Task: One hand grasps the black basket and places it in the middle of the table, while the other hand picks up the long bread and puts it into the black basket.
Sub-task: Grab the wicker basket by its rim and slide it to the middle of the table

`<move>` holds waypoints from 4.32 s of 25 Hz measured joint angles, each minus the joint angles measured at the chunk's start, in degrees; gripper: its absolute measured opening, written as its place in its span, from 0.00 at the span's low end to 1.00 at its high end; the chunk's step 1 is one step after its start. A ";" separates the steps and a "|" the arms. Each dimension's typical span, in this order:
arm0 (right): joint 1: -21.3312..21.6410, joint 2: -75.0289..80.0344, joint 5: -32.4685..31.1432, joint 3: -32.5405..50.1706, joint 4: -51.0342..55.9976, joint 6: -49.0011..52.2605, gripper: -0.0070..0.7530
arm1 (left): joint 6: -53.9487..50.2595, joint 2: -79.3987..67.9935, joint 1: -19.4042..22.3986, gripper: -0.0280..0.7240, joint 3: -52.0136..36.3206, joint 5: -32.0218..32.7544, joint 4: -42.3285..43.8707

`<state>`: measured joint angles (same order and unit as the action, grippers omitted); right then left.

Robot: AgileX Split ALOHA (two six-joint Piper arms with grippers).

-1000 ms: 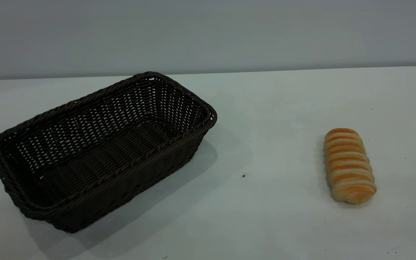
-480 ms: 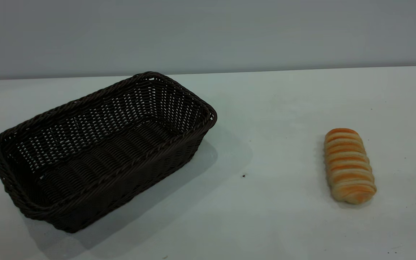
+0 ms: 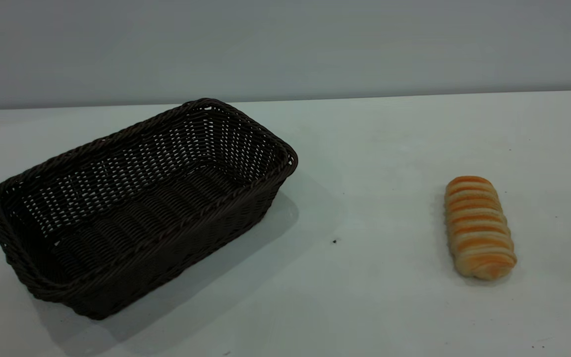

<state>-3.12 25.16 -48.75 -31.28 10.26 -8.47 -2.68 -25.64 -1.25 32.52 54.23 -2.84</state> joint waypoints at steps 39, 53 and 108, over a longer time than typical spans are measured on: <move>0.00 23.98 12.60 -0.29 16.28 -14.60 0.60 | -25.06 -74.21 0.00 0.78 13.05 -30.40 -3.03; 0.00 23.98 12.37 -0.29 16.29 -14.74 0.60 | -25.32 -89.88 -2.39 0.45 13.32 -47.43 -10.25; 0.12 23.98 11.97 -0.29 14.97 -14.98 0.60 | 13.66 -93.70 -5.90 0.71 38.42 -30.08 -34.67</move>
<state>-3.00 49.14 -36.78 -31.57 25.23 -23.45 10.98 -119.35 -7.14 70.93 24.14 -37.51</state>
